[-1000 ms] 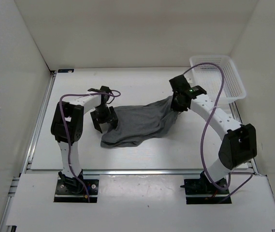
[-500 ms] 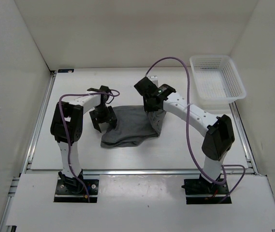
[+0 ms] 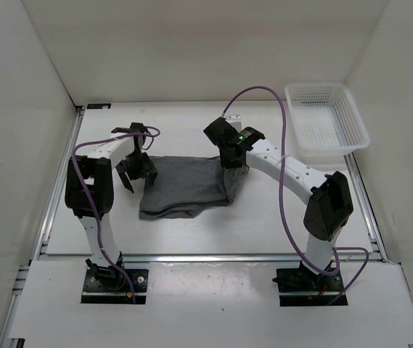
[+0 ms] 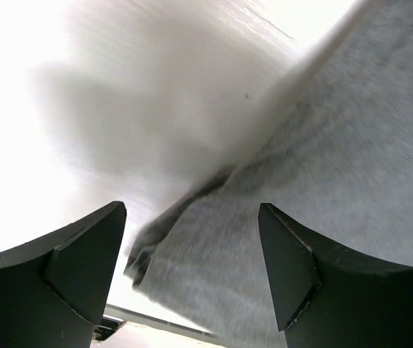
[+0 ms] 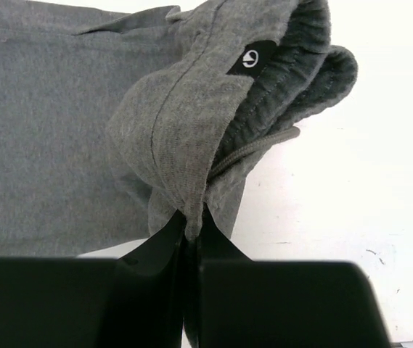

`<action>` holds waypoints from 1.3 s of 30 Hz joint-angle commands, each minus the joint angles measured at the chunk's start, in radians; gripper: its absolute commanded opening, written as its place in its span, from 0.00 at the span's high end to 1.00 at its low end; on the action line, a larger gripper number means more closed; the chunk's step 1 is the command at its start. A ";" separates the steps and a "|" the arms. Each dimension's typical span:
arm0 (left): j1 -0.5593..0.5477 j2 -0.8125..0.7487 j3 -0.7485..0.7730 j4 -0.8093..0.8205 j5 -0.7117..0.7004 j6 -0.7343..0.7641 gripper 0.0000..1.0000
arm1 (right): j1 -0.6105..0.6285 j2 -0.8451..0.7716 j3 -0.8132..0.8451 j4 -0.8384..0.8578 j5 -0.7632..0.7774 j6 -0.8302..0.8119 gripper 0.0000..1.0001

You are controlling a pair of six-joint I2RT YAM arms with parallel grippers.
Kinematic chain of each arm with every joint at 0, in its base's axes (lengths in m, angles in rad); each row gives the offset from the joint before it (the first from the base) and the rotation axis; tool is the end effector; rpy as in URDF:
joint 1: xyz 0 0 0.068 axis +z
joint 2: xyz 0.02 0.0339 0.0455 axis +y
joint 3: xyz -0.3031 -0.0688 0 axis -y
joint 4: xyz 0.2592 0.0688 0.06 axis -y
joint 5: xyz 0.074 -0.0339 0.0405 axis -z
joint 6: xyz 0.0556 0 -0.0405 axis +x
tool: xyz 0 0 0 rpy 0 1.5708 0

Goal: Fold and stack the shorts
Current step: Fold the shorts

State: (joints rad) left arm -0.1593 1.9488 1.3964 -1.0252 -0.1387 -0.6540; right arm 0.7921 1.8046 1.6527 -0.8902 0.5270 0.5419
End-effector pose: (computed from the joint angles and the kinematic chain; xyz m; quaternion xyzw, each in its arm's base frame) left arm 0.3795 -0.0532 0.1812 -0.2440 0.9673 0.0650 0.0243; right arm 0.3128 0.2773 0.3230 -0.0488 0.9332 -0.0415 0.3537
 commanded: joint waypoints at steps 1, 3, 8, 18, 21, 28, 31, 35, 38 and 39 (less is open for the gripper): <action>0.010 -0.126 0.044 -0.018 -0.035 0.005 0.15 | 0.002 -0.051 -0.001 0.000 0.059 -0.005 0.99; 0.021 -0.142 0.044 -0.018 -0.023 0.005 0.15 | -0.007 -0.051 -0.010 0.000 0.059 -0.005 0.99; 0.041 -0.152 0.044 -0.018 -0.007 0.024 0.15 | -0.057 -0.108 -0.086 0.000 0.050 0.015 0.99; 0.032 -0.103 0.044 -0.009 0.036 0.033 0.17 | -0.211 -0.312 -0.332 0.030 0.080 -0.013 0.99; 0.021 -0.071 0.044 0.000 0.045 0.033 0.17 | -0.255 -0.335 -0.346 0.030 0.108 -0.046 0.99; -0.003 -0.028 0.013 0.037 0.120 0.011 0.23 | -0.335 -0.364 -0.346 0.048 0.094 -0.089 0.99; -0.060 -0.005 0.022 0.047 0.149 0.002 0.36 | -0.335 -0.364 -0.346 0.059 0.082 -0.089 0.99; -0.103 0.009 0.015 0.071 0.174 -0.042 0.48 | -0.335 -0.364 -0.324 0.068 0.062 -0.099 0.99; -0.121 0.039 0.015 0.091 0.202 -0.053 0.52 | -0.315 -0.364 -0.298 0.088 0.062 -0.111 0.99; -0.121 0.048 0.015 0.091 0.202 -0.053 0.56 | -0.315 -0.354 -0.289 0.088 0.051 -0.120 0.99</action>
State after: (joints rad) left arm -0.2832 1.9827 1.4128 -0.9665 0.0261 -0.6842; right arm 0.4614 1.4780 1.3071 -0.8543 0.5735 0.4549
